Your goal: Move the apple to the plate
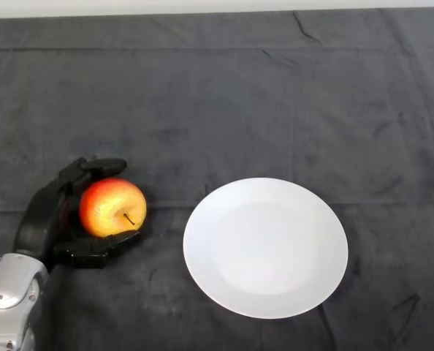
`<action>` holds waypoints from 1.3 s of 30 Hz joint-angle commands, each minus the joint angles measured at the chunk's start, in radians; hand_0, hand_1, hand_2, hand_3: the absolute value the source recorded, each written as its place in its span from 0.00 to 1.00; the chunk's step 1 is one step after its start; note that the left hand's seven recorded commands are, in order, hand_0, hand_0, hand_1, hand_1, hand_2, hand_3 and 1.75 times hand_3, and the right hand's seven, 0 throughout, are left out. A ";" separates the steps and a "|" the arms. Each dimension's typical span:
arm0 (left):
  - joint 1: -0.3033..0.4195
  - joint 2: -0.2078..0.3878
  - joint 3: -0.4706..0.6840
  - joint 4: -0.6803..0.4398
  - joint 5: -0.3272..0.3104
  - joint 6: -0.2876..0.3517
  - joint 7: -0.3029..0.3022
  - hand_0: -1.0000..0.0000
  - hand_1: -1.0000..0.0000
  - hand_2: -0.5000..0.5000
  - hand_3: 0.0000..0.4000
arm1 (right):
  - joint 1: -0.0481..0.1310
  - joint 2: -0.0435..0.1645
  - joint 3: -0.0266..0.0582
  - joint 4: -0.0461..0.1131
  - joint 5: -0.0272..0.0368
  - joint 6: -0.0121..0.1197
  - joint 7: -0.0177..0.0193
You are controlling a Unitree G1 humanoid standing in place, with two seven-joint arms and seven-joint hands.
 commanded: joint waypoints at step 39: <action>0.044 -0.053 -0.292 -0.382 0.236 -0.184 0.492 0.00 0.00 0.50 1.00 | -0.001 -0.011 -0.0149 -0.027 0.0214 -0.006 -0.0097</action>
